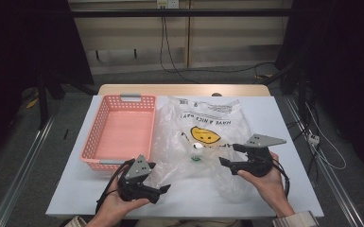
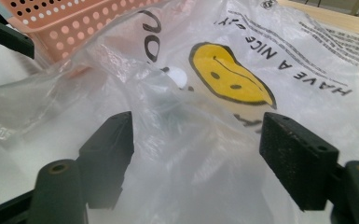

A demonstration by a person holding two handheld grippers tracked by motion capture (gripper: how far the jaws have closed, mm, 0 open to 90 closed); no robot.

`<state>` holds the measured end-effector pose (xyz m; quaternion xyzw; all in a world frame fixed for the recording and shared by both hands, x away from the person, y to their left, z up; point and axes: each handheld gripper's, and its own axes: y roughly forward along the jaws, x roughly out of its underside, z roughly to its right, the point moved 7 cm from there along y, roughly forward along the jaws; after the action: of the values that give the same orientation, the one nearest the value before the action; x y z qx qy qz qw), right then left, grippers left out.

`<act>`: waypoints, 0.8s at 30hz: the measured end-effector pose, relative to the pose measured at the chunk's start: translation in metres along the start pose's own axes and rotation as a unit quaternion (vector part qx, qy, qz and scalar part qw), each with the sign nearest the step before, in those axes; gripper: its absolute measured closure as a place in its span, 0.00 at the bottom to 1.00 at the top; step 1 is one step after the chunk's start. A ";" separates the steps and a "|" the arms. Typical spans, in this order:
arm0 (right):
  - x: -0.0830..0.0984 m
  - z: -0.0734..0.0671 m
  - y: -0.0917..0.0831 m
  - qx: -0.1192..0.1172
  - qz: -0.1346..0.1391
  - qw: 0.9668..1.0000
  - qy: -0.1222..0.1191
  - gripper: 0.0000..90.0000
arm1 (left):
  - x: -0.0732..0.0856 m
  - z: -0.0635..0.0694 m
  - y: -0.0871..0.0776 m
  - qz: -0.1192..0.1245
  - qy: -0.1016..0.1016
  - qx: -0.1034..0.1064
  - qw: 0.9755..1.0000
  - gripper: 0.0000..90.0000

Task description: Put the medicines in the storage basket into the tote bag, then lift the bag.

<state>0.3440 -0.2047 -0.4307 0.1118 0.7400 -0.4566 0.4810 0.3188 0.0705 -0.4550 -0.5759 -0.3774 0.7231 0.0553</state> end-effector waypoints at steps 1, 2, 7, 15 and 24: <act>0.002 0.000 -0.003 0.004 0.001 1.000 0.003 0.28 | 0.000 0.001 -0.001 -0.001 0.001 -0.001 1.000 0.16; 0.003 0.001 -0.006 0.008 0.002 1.000 0.004 0.26 | 0.000 0.001 -0.001 0.001 0.001 -0.002 1.000 0.16; 0.013 0.005 -0.020 0.027 0.005 1.000 0.015 0.22 | 0.008 0.002 0.000 -0.009 0.004 -0.010 1.000 0.16; 0.037 0.009 -0.036 0.042 -0.010 0.999 0.031 0.19 | 0.018 0.001 0.004 -0.022 -0.011 0.004 1.000 0.18; 0.066 0.001 -0.051 0.039 -0.028 0.997 0.052 0.16 | 0.027 0.008 0.006 -0.045 -0.011 0.019 0.999 0.25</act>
<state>0.2796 -0.2517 -0.4558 0.1336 0.7487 -0.4917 0.4241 0.3051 0.0771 -0.4798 -0.5493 -0.3896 0.7332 0.0947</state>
